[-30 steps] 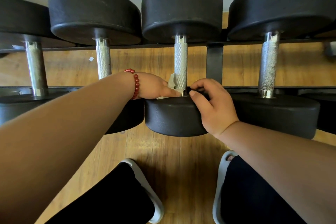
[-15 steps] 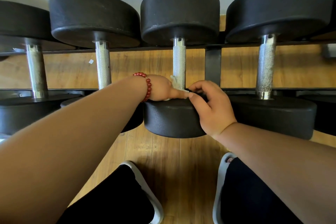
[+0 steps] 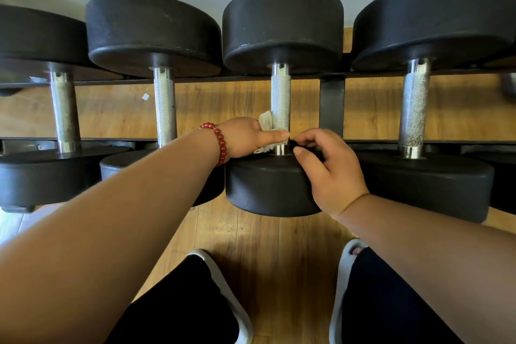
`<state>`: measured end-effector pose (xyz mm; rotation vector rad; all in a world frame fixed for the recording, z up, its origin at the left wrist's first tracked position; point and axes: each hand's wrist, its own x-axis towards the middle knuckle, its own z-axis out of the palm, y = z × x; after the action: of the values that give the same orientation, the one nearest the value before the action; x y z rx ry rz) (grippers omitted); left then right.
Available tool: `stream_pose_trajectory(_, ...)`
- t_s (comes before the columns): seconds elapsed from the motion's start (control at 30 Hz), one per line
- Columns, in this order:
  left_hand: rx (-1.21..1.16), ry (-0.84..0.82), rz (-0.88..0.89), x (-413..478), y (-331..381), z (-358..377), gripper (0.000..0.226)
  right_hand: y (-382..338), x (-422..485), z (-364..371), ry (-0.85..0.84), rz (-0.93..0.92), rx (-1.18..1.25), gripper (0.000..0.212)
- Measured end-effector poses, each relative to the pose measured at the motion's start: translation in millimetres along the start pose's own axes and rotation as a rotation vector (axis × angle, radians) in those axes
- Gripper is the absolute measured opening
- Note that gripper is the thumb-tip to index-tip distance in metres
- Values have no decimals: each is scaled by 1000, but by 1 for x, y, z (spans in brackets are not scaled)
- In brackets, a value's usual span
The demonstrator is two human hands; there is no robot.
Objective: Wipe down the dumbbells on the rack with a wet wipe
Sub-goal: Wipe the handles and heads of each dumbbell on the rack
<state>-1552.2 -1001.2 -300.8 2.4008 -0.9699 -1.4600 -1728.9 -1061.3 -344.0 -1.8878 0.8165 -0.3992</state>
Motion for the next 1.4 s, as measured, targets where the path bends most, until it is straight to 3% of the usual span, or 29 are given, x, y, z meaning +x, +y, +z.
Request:
stream_pose_trajectory(0.2, 66, -15, 24, -14, 5, 2, 43, -1, -1, 0, -6, 1, -11, 43)
stream_pose_trajectory(0.43, -216, 262, 44, -42, -4, 15, 15, -12, 0, -7, -104, -42, -127, 39)
stream_pose_trajectory(0.57, -257, 516, 166, -65, -15, 25, 44, -29, 4, -18, -214, -145, -323, 43)
stream_pose_trajectory(0.77, 320, 629, 218, -86, -36, 25, 57, -61, 5, -14, -172, -317, -496, 42)
stream_pose_trajectory(1.0, 489, 655, 141, -99, -49, 8, 59, -86, 13, 5, -246, -452, -720, 35)
stream_pose_trajectory(1.4, 420, 531, -19, -205, -56, -70, 67, -235, 9, 15, -538, -355, -823, 52)
